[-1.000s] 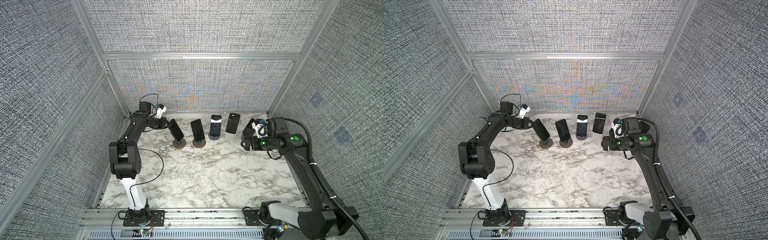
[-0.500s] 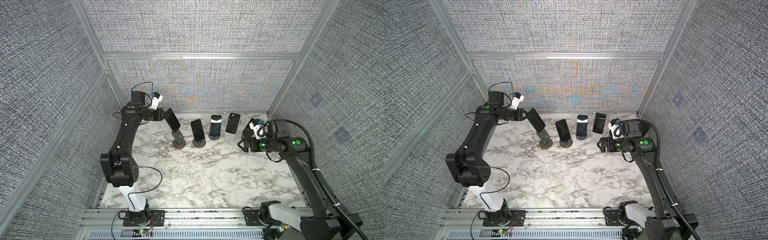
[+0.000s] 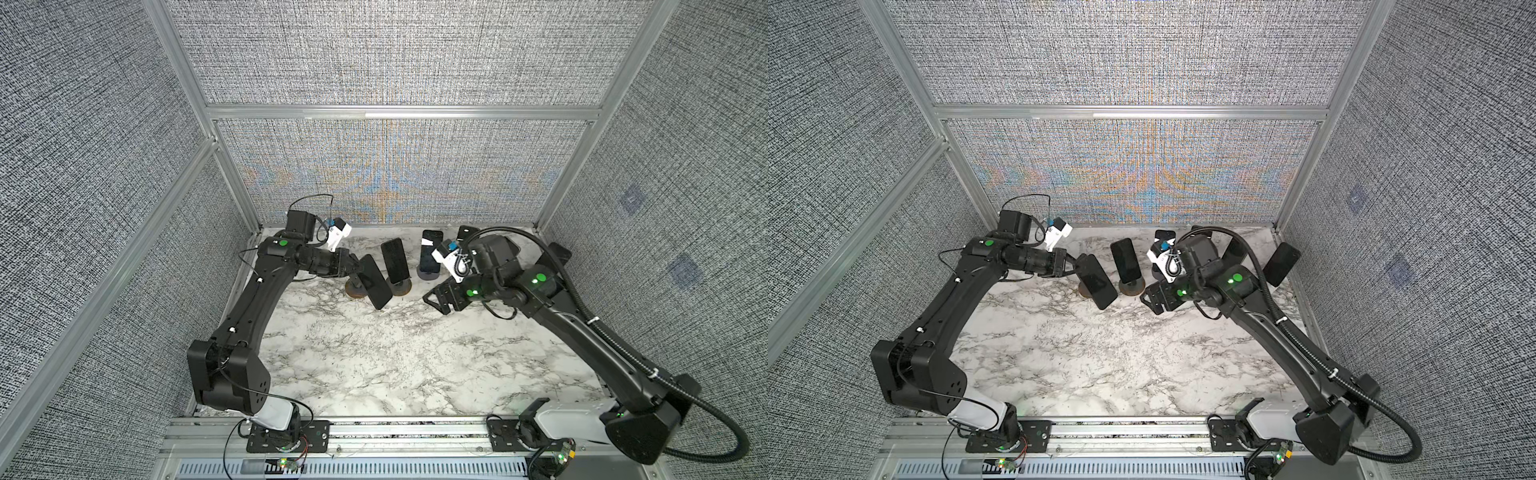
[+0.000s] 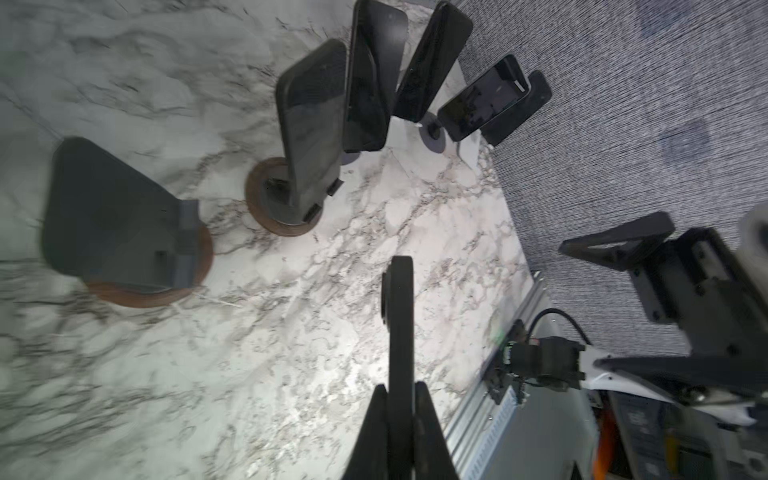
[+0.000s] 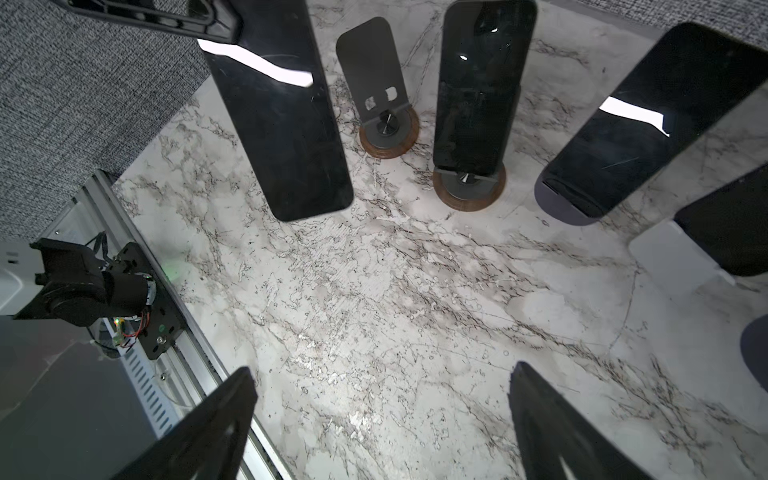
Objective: Remove the phone from the phone stand
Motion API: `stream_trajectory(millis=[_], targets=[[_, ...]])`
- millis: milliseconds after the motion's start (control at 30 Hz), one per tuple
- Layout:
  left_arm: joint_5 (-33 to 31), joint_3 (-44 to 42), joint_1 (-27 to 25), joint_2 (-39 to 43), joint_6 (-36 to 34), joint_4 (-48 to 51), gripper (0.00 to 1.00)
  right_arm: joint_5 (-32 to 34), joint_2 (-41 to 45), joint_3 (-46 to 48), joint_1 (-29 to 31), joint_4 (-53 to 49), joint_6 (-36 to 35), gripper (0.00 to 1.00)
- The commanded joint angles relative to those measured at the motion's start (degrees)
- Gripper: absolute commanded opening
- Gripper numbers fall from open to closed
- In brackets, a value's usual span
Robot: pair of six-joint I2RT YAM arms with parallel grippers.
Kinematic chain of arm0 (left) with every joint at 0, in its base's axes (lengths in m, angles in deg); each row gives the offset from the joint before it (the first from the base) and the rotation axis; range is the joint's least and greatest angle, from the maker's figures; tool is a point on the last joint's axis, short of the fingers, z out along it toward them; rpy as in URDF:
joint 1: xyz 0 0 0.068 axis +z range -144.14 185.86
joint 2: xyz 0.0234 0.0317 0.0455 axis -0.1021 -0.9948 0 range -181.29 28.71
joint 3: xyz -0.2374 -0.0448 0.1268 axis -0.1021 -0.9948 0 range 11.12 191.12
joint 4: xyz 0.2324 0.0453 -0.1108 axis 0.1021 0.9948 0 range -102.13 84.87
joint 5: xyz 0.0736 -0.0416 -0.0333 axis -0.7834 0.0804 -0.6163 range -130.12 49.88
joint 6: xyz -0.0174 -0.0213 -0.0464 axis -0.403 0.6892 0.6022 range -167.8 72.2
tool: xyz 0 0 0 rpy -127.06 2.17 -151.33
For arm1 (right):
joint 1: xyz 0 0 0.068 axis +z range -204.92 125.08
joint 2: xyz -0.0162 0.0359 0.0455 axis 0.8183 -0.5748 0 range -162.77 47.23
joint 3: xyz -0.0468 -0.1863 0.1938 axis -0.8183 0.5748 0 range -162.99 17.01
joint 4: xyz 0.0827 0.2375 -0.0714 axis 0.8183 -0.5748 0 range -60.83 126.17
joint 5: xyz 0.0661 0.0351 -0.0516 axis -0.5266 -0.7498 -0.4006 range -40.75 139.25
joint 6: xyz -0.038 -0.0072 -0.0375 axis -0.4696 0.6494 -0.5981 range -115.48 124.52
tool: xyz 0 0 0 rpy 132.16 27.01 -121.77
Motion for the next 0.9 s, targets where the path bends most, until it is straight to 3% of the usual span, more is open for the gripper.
stream_trajectory(millis=[0, 167, 400, 867], targets=[[6.16, -2.82, -1.02, 1.00, 11.13, -7.53, 0.00, 7.26, -3.16, -2.41, 3.83, 1.64, -0.23, 0.96], [12.58, -8.51, -1.74, 0.63, 16.95, -13.95, 0.00, 7.13, -10.69, -7.23, 8.11, 0.66, -0.46, 0.99], [17.33, -10.95, -1.75, -0.99, 15.35, -17.63, 0.00, 3.70, -16.36, -9.28, 9.79, 1.04, 0.11, 0.99], [17.04, -9.17, -1.79, -2.26, 10.81, -13.18, 0.00, 4.71, -21.78, -12.65, 9.72, -2.29, 0.20, 0.85]])
